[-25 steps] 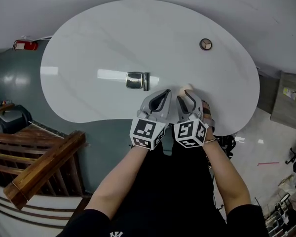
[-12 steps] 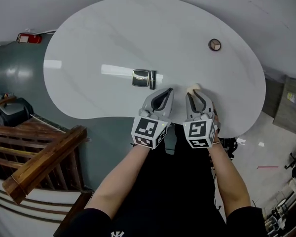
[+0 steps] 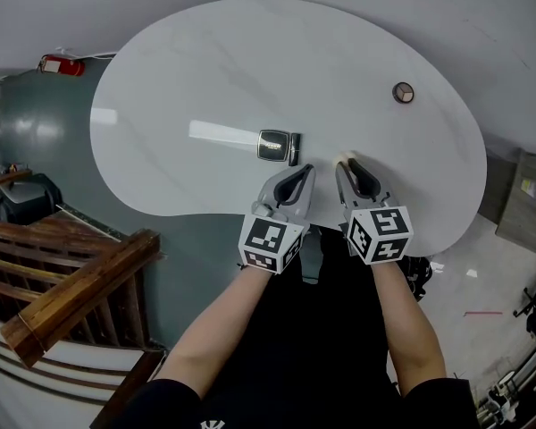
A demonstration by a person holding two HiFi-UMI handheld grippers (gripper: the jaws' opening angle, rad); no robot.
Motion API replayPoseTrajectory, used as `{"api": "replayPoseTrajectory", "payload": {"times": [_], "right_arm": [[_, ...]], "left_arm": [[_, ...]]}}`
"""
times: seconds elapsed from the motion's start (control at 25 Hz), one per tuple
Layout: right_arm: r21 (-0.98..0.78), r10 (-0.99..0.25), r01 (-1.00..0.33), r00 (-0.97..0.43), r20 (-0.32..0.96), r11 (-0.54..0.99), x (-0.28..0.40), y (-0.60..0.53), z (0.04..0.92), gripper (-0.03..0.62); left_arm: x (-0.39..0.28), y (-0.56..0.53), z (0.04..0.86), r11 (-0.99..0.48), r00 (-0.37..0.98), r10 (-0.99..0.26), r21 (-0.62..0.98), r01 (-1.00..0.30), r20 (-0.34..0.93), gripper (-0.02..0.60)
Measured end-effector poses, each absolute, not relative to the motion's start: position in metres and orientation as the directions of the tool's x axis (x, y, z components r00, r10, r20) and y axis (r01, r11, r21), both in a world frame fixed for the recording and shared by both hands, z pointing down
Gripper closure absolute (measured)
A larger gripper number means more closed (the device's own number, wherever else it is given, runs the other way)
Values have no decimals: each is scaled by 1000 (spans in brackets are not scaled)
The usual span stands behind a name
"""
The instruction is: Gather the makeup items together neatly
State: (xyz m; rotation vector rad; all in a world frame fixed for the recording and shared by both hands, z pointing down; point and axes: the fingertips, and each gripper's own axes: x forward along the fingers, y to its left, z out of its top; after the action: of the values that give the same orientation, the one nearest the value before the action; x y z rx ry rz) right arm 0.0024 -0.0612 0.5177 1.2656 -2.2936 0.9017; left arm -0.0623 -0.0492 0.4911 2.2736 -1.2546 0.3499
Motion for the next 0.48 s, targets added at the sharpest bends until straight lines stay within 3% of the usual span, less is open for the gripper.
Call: {"api": "replayPoseTrajectory", "payload": {"times": [0.48], "right_arm": [[-564, -592, -770, -613, 523, 299, -49, -70, 521, 502]], "left_arm": [[-102, -57, 481, -422, 517, -736, 300, -855, 437, 574]]}}
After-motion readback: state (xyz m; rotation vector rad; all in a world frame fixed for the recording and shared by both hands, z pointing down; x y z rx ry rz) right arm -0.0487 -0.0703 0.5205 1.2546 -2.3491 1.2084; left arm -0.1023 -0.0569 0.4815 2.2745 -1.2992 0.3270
